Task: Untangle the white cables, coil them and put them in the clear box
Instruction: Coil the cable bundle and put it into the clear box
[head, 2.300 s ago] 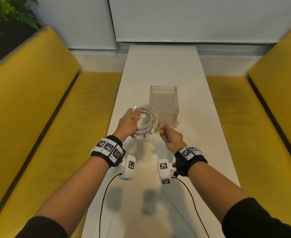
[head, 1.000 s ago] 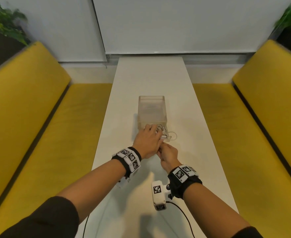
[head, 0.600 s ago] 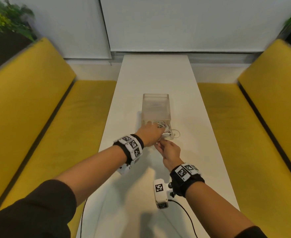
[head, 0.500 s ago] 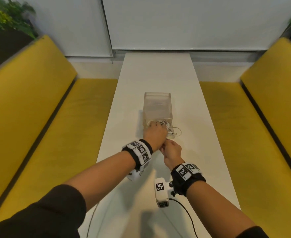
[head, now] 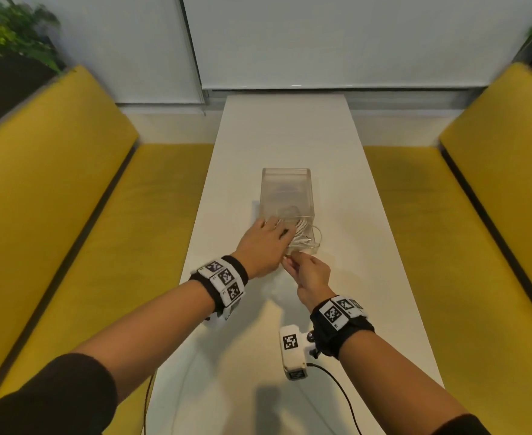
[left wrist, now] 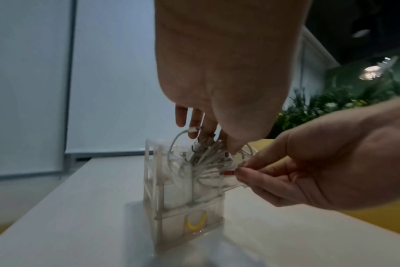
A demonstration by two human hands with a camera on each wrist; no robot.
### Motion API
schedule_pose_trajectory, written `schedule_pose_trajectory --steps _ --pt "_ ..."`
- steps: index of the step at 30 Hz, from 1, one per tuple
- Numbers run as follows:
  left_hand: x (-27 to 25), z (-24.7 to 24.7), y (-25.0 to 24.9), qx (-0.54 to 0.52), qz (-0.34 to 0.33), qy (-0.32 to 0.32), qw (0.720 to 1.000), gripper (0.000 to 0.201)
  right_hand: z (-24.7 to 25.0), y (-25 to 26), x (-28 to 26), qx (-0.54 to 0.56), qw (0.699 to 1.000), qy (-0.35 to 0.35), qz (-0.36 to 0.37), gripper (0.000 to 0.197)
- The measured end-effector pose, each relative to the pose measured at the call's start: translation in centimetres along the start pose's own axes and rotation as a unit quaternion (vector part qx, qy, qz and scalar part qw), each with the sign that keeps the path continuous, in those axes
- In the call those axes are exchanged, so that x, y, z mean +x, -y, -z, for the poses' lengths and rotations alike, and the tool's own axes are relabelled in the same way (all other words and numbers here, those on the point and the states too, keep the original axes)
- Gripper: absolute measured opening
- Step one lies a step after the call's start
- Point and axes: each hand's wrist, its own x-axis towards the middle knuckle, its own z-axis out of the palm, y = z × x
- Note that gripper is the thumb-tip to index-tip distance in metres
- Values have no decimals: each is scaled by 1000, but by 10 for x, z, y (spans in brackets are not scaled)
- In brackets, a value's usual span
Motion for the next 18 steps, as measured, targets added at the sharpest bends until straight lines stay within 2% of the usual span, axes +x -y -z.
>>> schedule_pose_trajectory --steps 2,5,10,14,18 --pt "-2 -3 -5 19 3 -19 1000 60 1 -1 1 -1 1000 -1 -4 9" --pt "4 0 -8 -16 15 7 1000 59 2 -2 1 -16 1000 -5 0 5" --pt "21 5 -19 20 27 39 999 38 3 -3 0 -11 1000 14 11 6" --pt "36 6 -26 27 68 47 996 34 2 -4 0 -8 1000 7 15 19" --pt "48 12 -37 39 108 53 992 31 0 -1 0 -39 999 -7 17 13"
